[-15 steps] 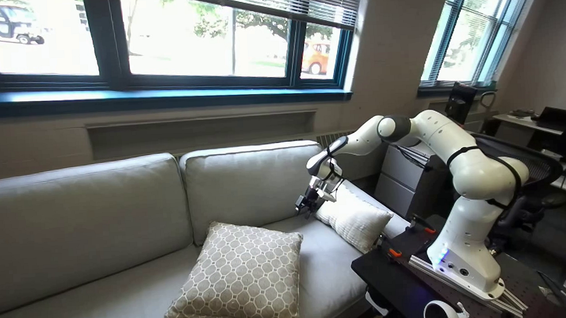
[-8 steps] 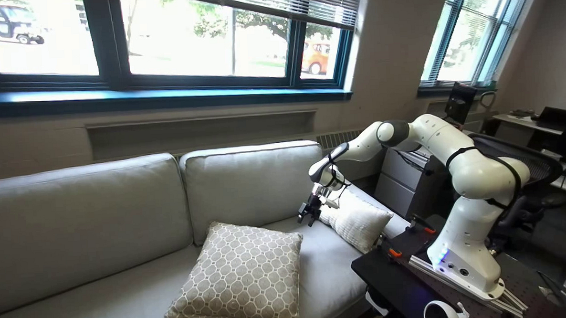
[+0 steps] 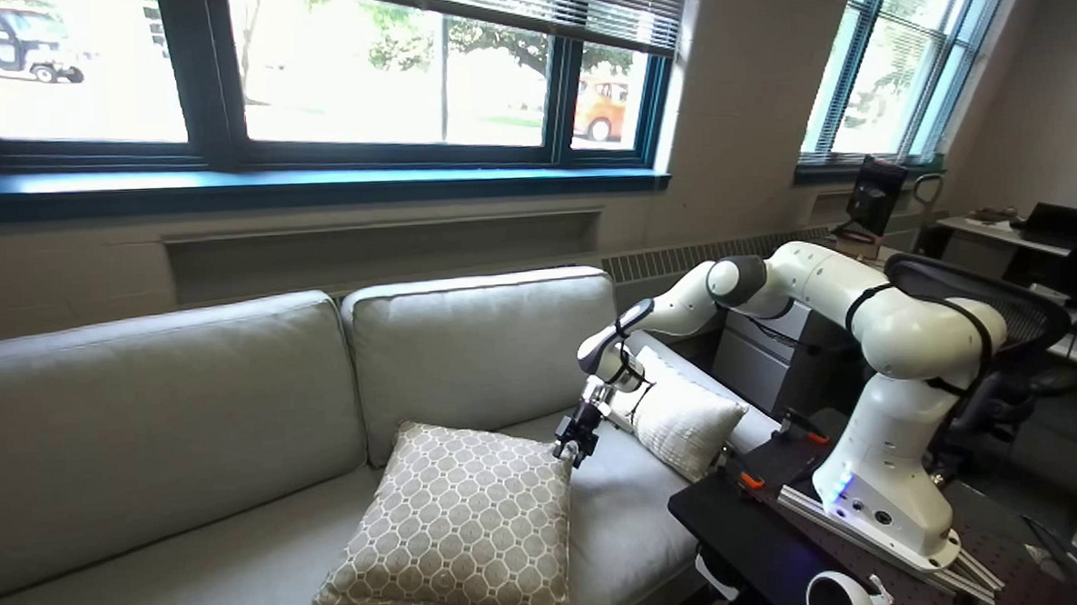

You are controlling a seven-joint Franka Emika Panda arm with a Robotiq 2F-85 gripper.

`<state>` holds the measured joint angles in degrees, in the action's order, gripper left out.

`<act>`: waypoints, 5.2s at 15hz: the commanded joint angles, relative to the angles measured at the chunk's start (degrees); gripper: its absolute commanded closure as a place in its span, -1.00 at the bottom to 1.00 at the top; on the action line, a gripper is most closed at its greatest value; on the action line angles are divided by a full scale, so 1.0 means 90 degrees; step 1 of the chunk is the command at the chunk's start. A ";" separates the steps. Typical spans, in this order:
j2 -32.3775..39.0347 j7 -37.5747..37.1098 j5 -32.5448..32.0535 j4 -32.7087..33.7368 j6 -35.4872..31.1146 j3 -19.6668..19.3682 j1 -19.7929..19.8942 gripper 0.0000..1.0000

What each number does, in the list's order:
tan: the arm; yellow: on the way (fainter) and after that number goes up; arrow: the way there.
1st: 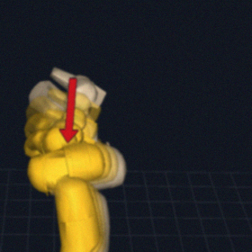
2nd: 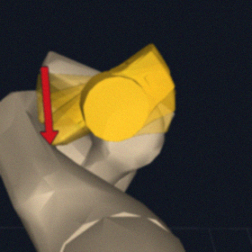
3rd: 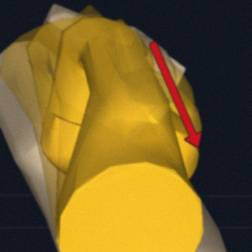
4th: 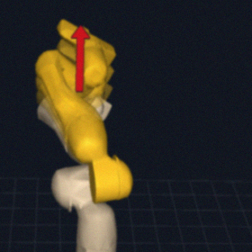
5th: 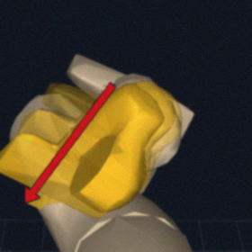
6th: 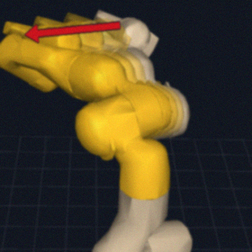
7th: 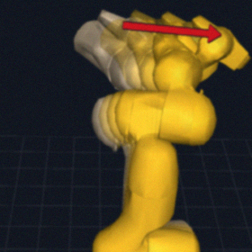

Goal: Move the pillow in the middle of the couch to the right side

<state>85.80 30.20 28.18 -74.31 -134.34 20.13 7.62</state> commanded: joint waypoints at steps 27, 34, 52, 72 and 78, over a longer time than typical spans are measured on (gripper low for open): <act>-0.1602 0.1825 0.1800 -0.1264 0.0465 -0.0623 -0.0996 0.94; -0.2832 0.2699 0.2573 -0.3321 -0.2003 0.0144 -0.0324 0.94; -0.4489 0.8746 0.8541 -0.7463 -0.4937 0.4521 0.6603 0.94; -0.5829 1.2898 1.1642 -0.9443 -0.6388 1.0475 1.4838 0.26; -0.5819 1.3341 1.3365 -0.9480 -0.7167 1.2218 1.3570 -0.46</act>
<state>35.57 150.36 142.34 -159.63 -198.82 124.74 137.23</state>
